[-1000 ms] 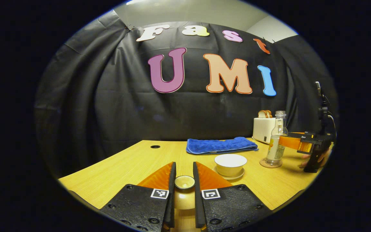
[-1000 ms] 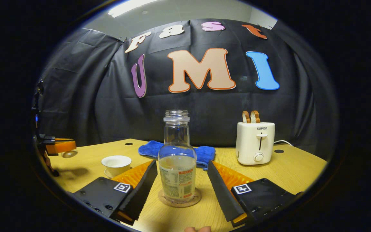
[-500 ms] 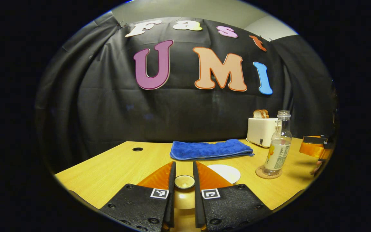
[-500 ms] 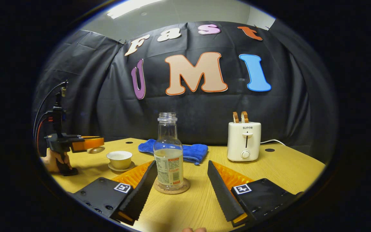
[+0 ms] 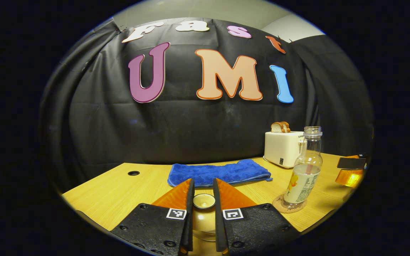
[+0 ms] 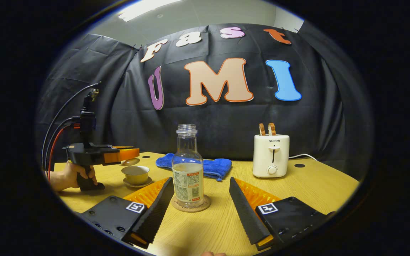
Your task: Open the teacup lid with one hand, grasp the water bottle and pour water into the teacup with the other hand; after pouring, place the water bottle on the coaster and then close the teacup lid.
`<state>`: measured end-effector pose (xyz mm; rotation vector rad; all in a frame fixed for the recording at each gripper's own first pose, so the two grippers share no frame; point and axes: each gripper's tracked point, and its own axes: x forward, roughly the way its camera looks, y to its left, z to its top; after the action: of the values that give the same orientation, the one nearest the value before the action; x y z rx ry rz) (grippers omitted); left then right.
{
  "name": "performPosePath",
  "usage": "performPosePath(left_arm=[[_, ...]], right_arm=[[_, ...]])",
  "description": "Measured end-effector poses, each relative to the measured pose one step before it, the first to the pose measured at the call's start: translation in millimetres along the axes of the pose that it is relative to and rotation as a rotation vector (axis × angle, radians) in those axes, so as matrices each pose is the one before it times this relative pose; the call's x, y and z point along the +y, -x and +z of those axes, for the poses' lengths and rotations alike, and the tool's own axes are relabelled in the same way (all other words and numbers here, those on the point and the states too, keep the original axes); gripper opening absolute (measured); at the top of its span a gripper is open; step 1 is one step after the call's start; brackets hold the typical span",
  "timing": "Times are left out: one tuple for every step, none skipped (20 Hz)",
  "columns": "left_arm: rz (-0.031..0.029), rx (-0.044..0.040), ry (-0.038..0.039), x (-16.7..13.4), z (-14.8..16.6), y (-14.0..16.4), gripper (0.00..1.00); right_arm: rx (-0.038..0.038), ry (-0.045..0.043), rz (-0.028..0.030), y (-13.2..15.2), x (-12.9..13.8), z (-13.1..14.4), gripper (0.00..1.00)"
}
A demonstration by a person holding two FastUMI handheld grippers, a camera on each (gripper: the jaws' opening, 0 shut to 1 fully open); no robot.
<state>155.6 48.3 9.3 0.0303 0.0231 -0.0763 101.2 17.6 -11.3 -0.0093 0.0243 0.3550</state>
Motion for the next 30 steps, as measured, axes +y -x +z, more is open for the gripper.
performPosePath(left_arm=[[-0.00265,0.00935,-0.00018,-2.00,-3.28,-2.29,0.23],[-0.00337,0.01259,-0.00127,-1.42,-3.05,-1.93,0.22],[-0.00044,0.00961,0.00070,-1.51,-3.16,-0.69,0.22],[-0.00109,0.00928,0.00085,-0.94,-2.94,-0.77,0.22],[0.00299,0.01043,-0.00385,-0.12,-2.82,-0.42,0.22],[0.00621,0.01086,-0.00601,0.90,-2.58,-0.78,0.22],[0.00494,0.01172,-0.00143,0.46,-3.30,0.86,0.23],[0.00152,0.00531,-0.00140,-0.64,-0.65,0.16,0.23],[-0.00038,0.00015,-0.00342,-1.65,0.63,0.19,0.23],[0.00214,0.00322,-0.00955,-0.68,-0.43,-0.61,0.23],[-0.00057,0.01006,-0.00943,-1.46,-2.60,-1.14,0.22],[-0.00388,0.00796,-0.00381,-1.81,-1.93,-0.84,0.23],[-0.00296,0.00514,-0.00287,-1.69,-2.05,-0.64,0.23],[0.00253,0.00947,-0.00239,-0.12,-1.81,-0.83,0.23],[-0.00115,0.00831,0.00090,-0.94,-3.13,-0.79,0.23],[-0.00003,0.00474,0.00042,-0.63,-0.51,-0.32,0.23],[0.00314,-0.00394,-0.00126,0.01,1.52,0.38,0.23],[-0.00162,0.00234,-0.00026,-0.66,-0.72,-0.55,0.23],[0.00037,0.00031,-0.00119,0.52,-0.52,0.45,0.23],[0.00037,0.00324,-0.00257,-0.43,-0.22,-1.10,0.23],[-0.00017,0.00053,-0.00068,-0.23,-0.11,-0.20,0.23],[0.00024,0.00063,0.00021,0.41,0.13,-0.49,0.23],[-0.00077,-0.00201,0.00115,0.02,0.06,0.84,0.23],[-0.00039,-0.00230,0.00155,-0.16,0.54,0.22,0.24],[-0.00053,-0.00213,0.00162,0.06,0.29,-0.26,0.24],[0.00137,-0.00163,0.00118,0.21,0.50,0.07,0.25],[0.00064,0.00088,0.00057,0.36,-0.74,0.40,0.26],[0.00003,-0.00407,0.00389,0.15,0.22,-0.03,0.27],[-0.00305,-0.00408,0.00305,0.12,1.00,1.27,0.29],[-0.00029,-0.00591,0.00664,-0.02,1.21,0.32,0.33]], right_arm=[[-0.00053,-0.00081,0.00602,0.04,1.47,0.33,0.98],[0.00004,-0.00047,0.00184,0.03,0.42,-0.39,0.98],[-0.00015,-0.00009,0.00000,-0.21,-0.19,0.02,0.98],[-0.00019,0.00005,-0.00018,-0.18,-0.53,-0.23,0.98],[-0.00002,-0.00001,-0.00007,-0.16,0.22,0.11,0.98],[-0.00033,0.00022,-0.00009,-0.01,0.52,0.30,0.98],[0.00011,-0.00017,-0.00036,0.76,0.16,-0.06,0.99],[-0.00027,0.00034,-0.00003,-0.29,0.57,0.31,0.99],[0.00034,-0.00038,-0.00006,-0.12,-0.87,-0.49,0.99],[-0.00035,0.00038,0.00025,-0.10,0.30,0.18,0.99],[0.00034,-0.00051,0.00209,0.34,0.44,0.04,0.99],[0.00039,0.00066,0.00075,0.20,0.15,0.19,0.98],[0.00085,0.00026,0.00066,0.94,0.08,-0.35,0.98],[-0.00020,-0.00003,-0.00042,0.18,-0.41,-0.05,0.99],[0.00007,0.00013,-0.00031,-0.48,-0.20,-0.31,0.99],[0.00005,-0.00017,-0.00001,0.10,0.17,0.68,0.95],[0.00030,-0.00025,0.00000,0.57,0.06,-0.25,0.99],[-0.00008,-0.00014,0.00014,-0.45,0.17,0.49,0.99],[-0.00007,0.00004,0.00020,-0.70,-0.11,-0.53,0.99],[0.00013,-0.00002,-0.00009,0.45,0.40,0.39,0.98],[0.00016,0.00006,0.00018,0.66,-0.53,-0.16,0.98],[0.00006,0.00004,0.00007,-0.33,-0.10,0.28,0.98],[0.00029,-0.00015,0.00016,0.41,0.16,0.09,0.98],[-0.00015,0.00007,0.00023,-0.13,-0.06,0.50,0.98],[0.00036,-0.00019,-0.00017,0.58,-0.11,-0.40,0.98],[-0.00013,0.00020,0.00012,-0.26,0.30,-0.02,0.98],[0.00030,-0.00016,-0.00006,0.16,-0.40,0.13,0.98],[-0.00014,0.00024,-0.00017,0.21,0.37,0.28,0.98],[0.00032,-0.00028,0.00000,-0.15,-0.08,-0.49,0.99],[-0.00007,0.00008,0.00009,-0.24,0.30,0.47,0.99]])
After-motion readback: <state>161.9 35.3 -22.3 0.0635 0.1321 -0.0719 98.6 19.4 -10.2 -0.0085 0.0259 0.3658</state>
